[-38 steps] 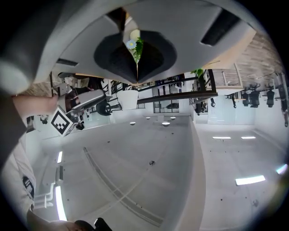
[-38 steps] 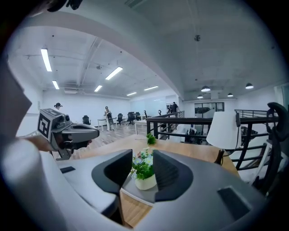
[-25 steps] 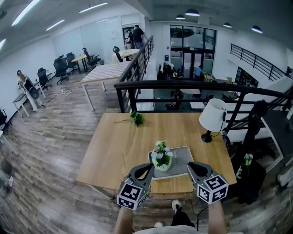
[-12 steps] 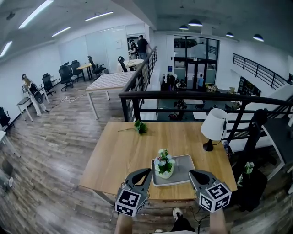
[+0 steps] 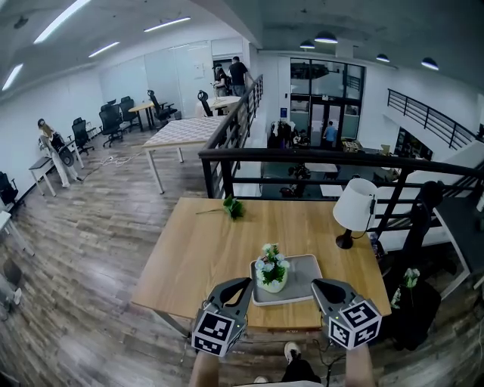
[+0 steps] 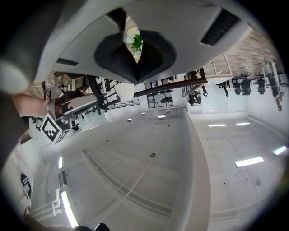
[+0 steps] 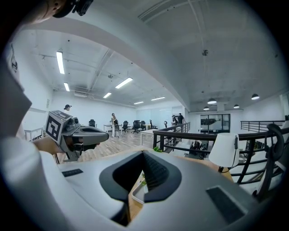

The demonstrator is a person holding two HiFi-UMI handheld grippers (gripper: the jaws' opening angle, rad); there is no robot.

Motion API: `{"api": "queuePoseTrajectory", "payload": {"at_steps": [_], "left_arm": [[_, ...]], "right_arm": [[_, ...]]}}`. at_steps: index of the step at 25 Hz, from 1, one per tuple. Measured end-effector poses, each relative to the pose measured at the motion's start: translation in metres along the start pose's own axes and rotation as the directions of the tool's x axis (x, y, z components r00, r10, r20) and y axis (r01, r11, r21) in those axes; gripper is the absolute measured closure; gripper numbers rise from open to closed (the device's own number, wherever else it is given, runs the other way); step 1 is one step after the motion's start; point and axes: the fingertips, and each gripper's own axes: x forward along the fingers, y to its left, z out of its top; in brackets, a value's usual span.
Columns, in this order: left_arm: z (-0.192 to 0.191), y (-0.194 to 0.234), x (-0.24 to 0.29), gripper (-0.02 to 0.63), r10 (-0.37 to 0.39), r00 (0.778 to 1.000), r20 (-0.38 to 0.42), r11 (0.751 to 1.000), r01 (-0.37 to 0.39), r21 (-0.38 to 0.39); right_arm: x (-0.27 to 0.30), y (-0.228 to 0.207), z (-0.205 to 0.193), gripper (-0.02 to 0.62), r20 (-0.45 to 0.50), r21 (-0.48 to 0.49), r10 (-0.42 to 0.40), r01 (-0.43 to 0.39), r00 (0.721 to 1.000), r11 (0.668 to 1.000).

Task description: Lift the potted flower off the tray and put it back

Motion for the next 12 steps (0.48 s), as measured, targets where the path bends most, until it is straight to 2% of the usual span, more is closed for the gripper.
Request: {"api": "queuePoseTrajectory", "payload": {"at_steps": [12], "left_arm": [[-0.016,0.002,-0.004,0.584,0.001,1.0,-0.022,1.0,-0.001,-0.011]], "right_arm": [[0.011,0.006,-0.013,0.577,-0.03,-0.002,0.007,-0.007,1.0,1.0]]}}
